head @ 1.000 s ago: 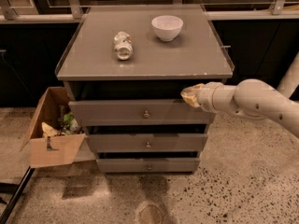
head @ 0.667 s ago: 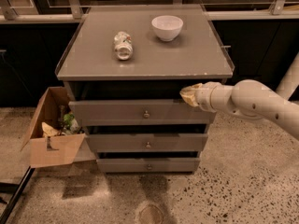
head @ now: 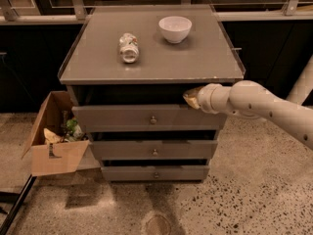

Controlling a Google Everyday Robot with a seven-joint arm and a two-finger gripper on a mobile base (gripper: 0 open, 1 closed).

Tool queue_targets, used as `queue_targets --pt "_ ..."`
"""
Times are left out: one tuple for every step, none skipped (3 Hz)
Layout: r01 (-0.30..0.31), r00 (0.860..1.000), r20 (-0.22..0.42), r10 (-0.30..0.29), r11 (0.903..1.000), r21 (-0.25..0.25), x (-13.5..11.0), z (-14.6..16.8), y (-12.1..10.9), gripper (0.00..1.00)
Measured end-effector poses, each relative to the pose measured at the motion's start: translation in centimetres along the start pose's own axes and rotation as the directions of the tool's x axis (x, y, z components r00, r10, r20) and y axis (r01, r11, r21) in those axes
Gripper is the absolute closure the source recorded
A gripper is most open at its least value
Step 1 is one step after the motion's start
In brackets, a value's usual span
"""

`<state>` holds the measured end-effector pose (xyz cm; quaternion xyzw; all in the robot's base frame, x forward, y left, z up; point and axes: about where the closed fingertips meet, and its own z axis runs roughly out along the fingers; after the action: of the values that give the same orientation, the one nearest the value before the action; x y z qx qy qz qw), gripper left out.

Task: Open top drawer

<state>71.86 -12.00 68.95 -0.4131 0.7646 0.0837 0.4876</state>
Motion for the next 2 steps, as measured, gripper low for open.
queue_targets --pt "-0.032 0.999 -0.039 0.032 0.9995 0.009 1.47 1.53 0.36 1.00" --pt "-0.032 0.999 -0.039 0.032 0.9995 0.009 1.47 1.53 0.36 1.00"
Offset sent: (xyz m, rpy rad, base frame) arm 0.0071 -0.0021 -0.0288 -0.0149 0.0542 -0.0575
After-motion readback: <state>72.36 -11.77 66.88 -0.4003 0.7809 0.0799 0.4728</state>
